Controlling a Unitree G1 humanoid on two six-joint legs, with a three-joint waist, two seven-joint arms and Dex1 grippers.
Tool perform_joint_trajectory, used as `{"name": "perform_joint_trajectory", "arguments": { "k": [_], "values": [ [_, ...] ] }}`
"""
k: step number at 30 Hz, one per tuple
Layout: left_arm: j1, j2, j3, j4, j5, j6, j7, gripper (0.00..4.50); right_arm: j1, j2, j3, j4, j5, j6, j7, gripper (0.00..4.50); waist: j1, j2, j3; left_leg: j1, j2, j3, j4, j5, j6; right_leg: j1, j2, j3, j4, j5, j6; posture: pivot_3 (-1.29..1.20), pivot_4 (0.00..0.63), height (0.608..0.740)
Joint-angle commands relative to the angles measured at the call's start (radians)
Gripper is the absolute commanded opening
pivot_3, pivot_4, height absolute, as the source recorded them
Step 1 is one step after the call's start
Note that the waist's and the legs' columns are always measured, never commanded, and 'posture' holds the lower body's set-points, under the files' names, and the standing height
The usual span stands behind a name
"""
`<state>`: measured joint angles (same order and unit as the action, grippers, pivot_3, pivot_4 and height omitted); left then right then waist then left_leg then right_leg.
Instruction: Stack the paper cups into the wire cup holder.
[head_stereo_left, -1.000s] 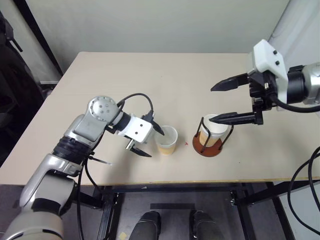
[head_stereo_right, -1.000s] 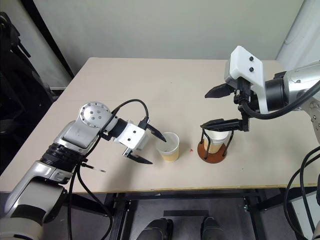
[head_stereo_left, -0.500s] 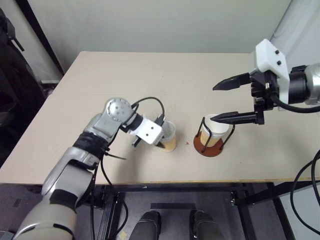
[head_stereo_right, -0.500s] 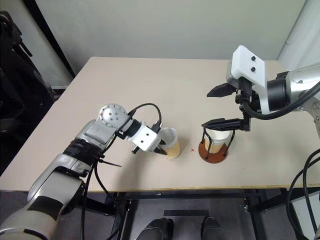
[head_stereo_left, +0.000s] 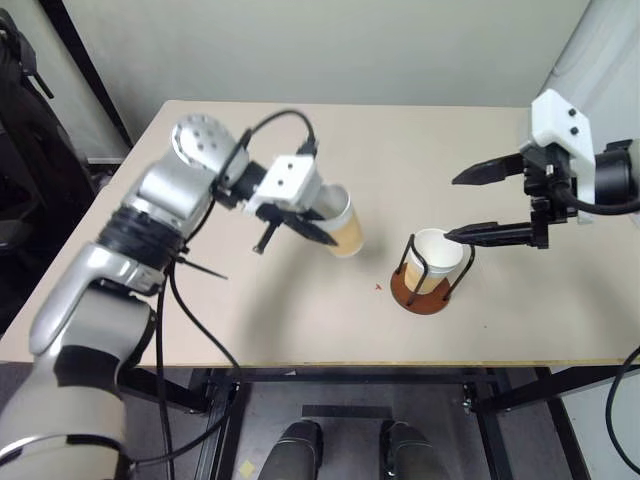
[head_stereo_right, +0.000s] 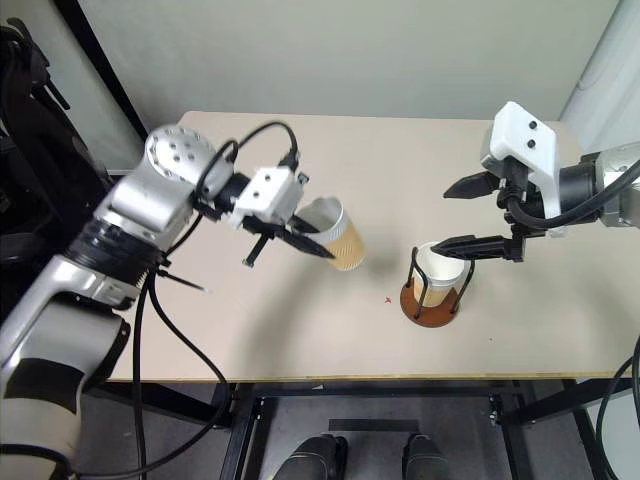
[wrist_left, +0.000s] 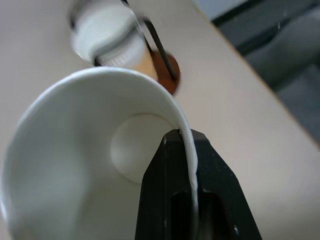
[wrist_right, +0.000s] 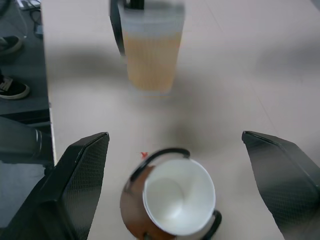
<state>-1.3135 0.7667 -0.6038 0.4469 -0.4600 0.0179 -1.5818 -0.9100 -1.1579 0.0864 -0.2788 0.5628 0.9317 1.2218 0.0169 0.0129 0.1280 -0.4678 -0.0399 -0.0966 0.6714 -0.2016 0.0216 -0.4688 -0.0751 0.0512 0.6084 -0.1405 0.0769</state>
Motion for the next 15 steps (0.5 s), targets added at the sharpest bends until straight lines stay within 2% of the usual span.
{"name": "perform_joint_trajectory", "arguments": {
  "k": [1,6,10,15],
  "values": [
    [-0.112,-0.029,-0.009,0.048,-0.084,0.059,-0.033,0.02,0.026,-0.044,-0.056,0.035,-0.022,-0.038,0.019,4.44,0.002,0.000,0.000,0.000,0.000,0.001,0.000,0.000,0.000,0.000,0.000,0.000,0.000,0.000,0.001,0.00,0.150,0.740],
    [-0.288,-0.168,-0.034,0.262,-0.087,0.018,-0.033,0.02,0.129,-0.113,-0.091,0.068,-0.047,-0.075,0.036,4.44,0.012,0.000,0.001,-0.004,-0.001,0.000,0.005,-0.001,0.002,-0.001,0.000,0.000,-0.001,0.000,0.005,0.00,0.150,0.740],
    [-0.370,-0.258,-0.082,0.393,-0.070,-0.059,-0.033,0.02,0.204,-0.157,-0.155,0.035,-0.027,-0.060,0.034,4.44,0.012,-0.001,0.001,-0.006,-0.001,0.003,0.010,-0.006,0.005,0.000,-0.002,0.002,-0.001,-0.001,0.012,0.00,0.150,0.740],
    [-0.422,-0.331,-0.139,0.451,-0.103,-0.090,-0.033,0.02,0.274,-0.197,-0.250,-0.032,0.014,-0.013,0.022,4.44,0.012,-0.001,0.001,-0.007,-0.001,0.007,0.012,-0.010,0.008,0.000,-0.002,0.004,-0.001,-0.004,0.020,0.00,0.150,0.740]
  ]
}}
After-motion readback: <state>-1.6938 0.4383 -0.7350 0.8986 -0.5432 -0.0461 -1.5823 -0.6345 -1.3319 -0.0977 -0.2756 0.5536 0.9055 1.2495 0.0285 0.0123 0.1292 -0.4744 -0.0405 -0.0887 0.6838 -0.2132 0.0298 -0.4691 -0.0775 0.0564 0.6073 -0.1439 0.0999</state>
